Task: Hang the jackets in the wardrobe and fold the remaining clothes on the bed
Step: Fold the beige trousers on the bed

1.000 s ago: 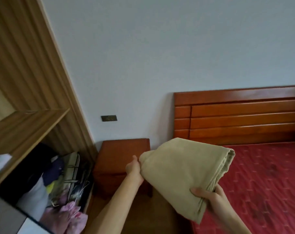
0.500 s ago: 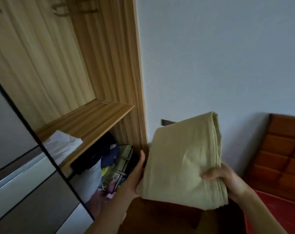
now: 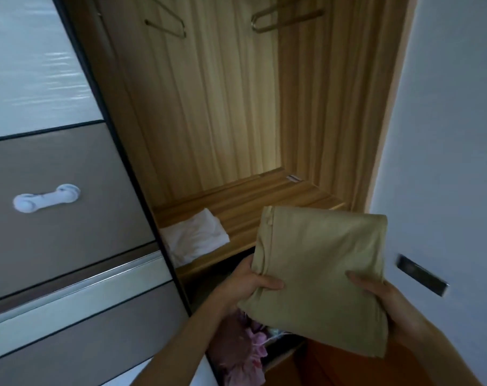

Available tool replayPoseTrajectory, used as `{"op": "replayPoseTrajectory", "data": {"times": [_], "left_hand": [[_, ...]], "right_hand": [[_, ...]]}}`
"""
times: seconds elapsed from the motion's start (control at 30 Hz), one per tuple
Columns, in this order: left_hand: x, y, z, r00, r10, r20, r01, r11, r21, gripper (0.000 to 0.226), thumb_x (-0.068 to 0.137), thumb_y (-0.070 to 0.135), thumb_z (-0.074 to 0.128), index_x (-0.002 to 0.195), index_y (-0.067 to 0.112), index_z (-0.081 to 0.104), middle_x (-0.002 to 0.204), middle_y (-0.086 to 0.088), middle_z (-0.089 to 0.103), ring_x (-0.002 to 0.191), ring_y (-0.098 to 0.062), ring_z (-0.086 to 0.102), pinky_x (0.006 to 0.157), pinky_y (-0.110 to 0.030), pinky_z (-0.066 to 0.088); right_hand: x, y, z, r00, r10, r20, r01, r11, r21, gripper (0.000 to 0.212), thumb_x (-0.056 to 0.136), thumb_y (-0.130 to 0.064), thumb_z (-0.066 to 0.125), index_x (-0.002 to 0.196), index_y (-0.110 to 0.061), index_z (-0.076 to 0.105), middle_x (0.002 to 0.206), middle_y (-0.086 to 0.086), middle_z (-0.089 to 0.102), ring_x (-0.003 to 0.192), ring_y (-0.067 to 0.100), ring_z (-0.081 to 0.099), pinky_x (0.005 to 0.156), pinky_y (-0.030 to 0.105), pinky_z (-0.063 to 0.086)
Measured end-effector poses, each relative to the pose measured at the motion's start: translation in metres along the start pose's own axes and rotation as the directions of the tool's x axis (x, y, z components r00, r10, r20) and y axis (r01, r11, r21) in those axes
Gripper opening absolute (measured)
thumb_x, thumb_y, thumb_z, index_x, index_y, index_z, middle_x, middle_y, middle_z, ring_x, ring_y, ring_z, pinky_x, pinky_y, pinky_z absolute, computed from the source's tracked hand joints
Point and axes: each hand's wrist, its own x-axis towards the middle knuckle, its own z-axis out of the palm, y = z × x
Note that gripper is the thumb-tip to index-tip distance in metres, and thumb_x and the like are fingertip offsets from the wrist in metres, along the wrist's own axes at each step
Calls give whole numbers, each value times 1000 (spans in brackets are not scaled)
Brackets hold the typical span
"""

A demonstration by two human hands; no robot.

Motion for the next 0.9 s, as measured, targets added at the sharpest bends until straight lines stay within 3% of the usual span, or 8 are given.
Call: {"op": "replayPoseTrajectory", "data": {"times": [0.07, 0.17, 0.27, 0.37, 0.5, 0.63, 0.73, 0.9], "left_hand": [[7, 2, -21, 997, 18, -71, -17, 1000, 16, 62, 72, 3, 86, 126, 22, 62, 118, 3, 72, 108, -14, 69, 89, -32, 57], [22, 0, -55, 980, 58, -190, -45, 997, 70, 75, 69, 15, 91, 133, 30, 55, 125, 9, 68, 112, -8, 65, 94, -29, 54], [41, -3, -86, 912, 82, -402, -60, 996, 67, 90, 64, 39, 91, 139, 39, 41, 122, 18, 61, 107, 1, 61, 83, -13, 52], [63, -8, -121, 831, 139, -538, -121, 990, 70, 92, 74, 34, 86, 147, 39, 31, 116, 27, 52, 100, 13, 52, 71, -2, 47], [91, -17, -166, 748, 183, -638, -150, 983, 105, 86, 80, 15, 81, 146, 35, 29, 118, 27, 47, 101, 16, 50, 76, 1, 44], [113, -24, -206, 631, 255, -732, -125, 966, 228, 75, 85, 8, 75, 148, 27, 38, 141, 5, 48, 132, -15, 47, 103, -18, 41], [121, -24, -219, 529, 199, -825, -8, 973, 230, 71, 83, 27, 63, 148, 31, 35, 154, -2, 36, 141, -21, 36, 114, -33, 34], [126, -31, -240, 569, 77, -819, 282, 917, 282, 109, 63, 68, 58, 154, 32, 10, 164, -2, 4, 151, -22, 8, 124, -42, 17]], "right_hand": [[31, -5, 13, 999, -36, 33, 34, 998, 62, 44, 71, -26, 81, 111, -25, 64, 96, -8, 77, 99, 26, 67, 81, 45, 52], [86, -7, 36, 999, -22, 32, 22, 999, 25, 66, 50, -25, 90, 112, -16, 68, 101, 3, 76, 101, 31, 65, 89, 50, 52], [144, -5, 62, 998, -54, 43, 53, 998, 27, 39, 76, 1, 73, 112, -10, 65, 99, 5, 71, 89, 26, 64, 71, 37, 50], [200, -6, 92, 991, -20, 129, 21, 1000, -8, 31, 83, 10, 64, 107, -9, 64, 99, 7, 70, 86, 26, 64, 67, 36, 48], [282, -9, 126, 971, 60, 230, -33, 992, -119, 39, 79, -3, 74, 116, -10, 65, 108, 10, 72, 97, 33, 67, 75, 42, 53], [340, -11, 173, 917, 145, 372, -70, 975, -209, 58, 71, -24, 85, 124, -18, 62, 118, 7, 70, 106, 30, 67, 87, 46, 55], [373, -8, 209, 865, 153, 479, -25, 965, -262, 50, 72, -30, 85, 118, -24, 66, 115, 2, 73, 104, 25, 69, 88, 43, 56], [430, 22, 250, 808, 156, 568, 4, 963, -270, 58, 69, -34, 88, 122, -30, 65, 114, -1, 73, 102, 24, 71, 90, 48, 56]]}}
